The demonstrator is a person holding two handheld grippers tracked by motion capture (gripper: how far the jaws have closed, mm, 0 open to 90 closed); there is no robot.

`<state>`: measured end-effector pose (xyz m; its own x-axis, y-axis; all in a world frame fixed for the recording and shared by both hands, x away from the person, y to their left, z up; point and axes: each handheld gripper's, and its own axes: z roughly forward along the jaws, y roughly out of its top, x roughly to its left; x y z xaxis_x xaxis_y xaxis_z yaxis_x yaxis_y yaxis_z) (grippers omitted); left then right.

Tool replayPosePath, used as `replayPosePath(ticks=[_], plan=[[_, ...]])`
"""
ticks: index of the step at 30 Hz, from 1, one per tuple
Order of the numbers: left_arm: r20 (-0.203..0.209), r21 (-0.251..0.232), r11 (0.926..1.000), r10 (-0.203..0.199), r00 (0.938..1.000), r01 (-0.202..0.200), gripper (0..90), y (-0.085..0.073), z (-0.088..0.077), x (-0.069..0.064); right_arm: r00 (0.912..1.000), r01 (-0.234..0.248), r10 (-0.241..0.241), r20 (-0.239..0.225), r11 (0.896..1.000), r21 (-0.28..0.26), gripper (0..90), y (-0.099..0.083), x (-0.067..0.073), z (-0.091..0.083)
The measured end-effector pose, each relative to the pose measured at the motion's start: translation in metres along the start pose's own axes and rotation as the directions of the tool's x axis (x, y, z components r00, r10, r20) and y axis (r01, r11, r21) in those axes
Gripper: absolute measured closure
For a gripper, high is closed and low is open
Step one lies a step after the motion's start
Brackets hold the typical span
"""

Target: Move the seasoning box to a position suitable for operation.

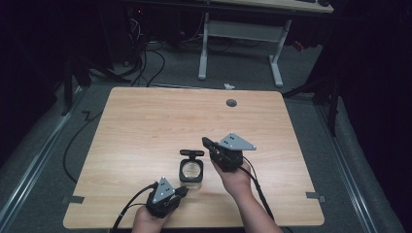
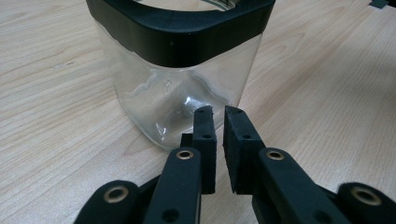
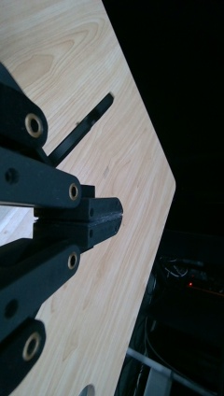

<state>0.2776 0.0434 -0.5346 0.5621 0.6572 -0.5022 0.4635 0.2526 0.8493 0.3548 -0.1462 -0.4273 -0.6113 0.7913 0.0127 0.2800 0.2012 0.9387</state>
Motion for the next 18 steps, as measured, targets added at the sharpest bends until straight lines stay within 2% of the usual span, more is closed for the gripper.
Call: replayPosePath(ticks=[12,18], plan=[[-0.001,-0.001,1.0000,0.002,1.0000,-0.002,83.6,0.000,0.000,0.000,0.9992,0.007,-0.007,-0.040,1.000,-0.006,90.0,0.000,0.010,-0.004],[0.000,-0.001,1.0000,0.000,1.0000,0.000,83.7,0.000,0.000,0.000,0.9989,0.001,0.000,-0.047,1.000,0.004,90.0,-0.010,0.013,-0.008]])
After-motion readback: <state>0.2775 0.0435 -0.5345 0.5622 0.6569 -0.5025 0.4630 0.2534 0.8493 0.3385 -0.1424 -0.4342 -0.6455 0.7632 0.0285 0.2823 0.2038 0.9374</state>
